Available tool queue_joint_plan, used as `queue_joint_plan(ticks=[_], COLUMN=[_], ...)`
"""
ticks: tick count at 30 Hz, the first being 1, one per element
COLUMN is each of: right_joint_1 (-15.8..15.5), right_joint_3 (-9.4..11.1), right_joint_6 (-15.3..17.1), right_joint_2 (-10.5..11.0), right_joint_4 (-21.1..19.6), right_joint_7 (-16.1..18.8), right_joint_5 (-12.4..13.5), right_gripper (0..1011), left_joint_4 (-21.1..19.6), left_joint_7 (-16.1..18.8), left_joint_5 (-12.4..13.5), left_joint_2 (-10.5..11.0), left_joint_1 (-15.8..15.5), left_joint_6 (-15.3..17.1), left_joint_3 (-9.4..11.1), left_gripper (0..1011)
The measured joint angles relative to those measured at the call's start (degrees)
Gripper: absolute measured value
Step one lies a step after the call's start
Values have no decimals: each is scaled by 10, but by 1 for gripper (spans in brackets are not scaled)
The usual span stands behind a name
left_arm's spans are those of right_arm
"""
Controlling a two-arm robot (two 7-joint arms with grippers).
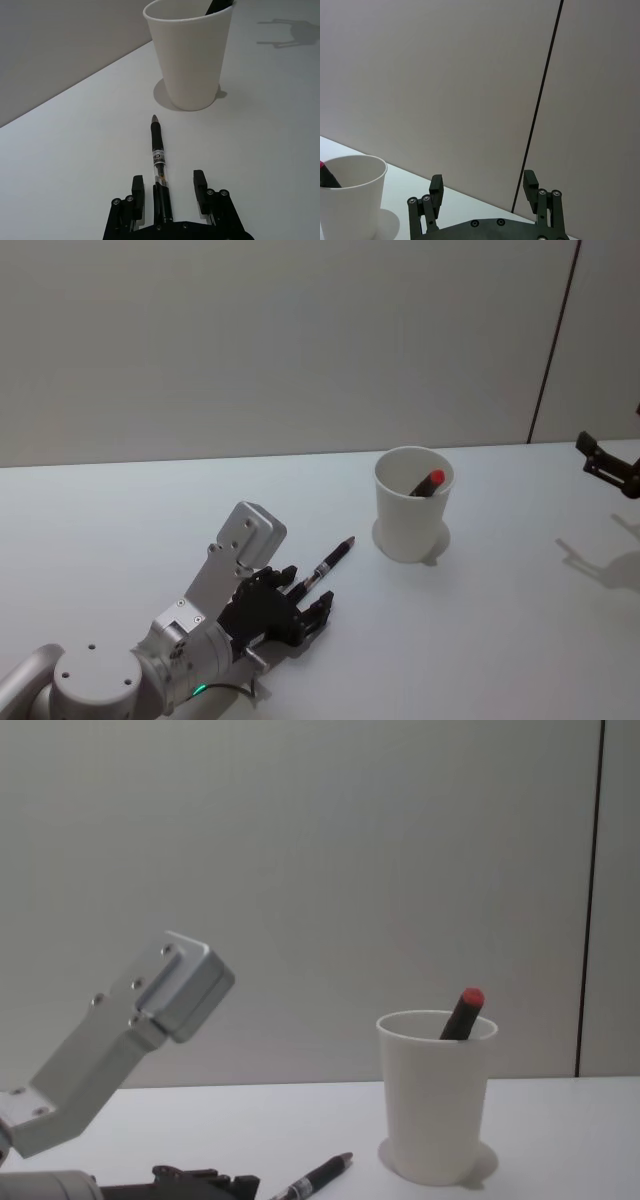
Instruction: Place the pen into the pen holder.
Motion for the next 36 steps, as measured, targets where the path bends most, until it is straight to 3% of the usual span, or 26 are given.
queue_joint_plan(ticks=[36], right_joint_1=[0], right_joint_3=[0], right_joint_6=[0], right_joint_2=[0], right_joint_4=[0], right_joint_7=[0], right_joint_5=[0], right_gripper=[1001], left_joint_4=[1], left_joint_7=[1], left_joint_5=[0], left_joint_2=[0], left_joint_1=[0], left_joint_6=[1], left_joint_3=[0], left_gripper=[372])
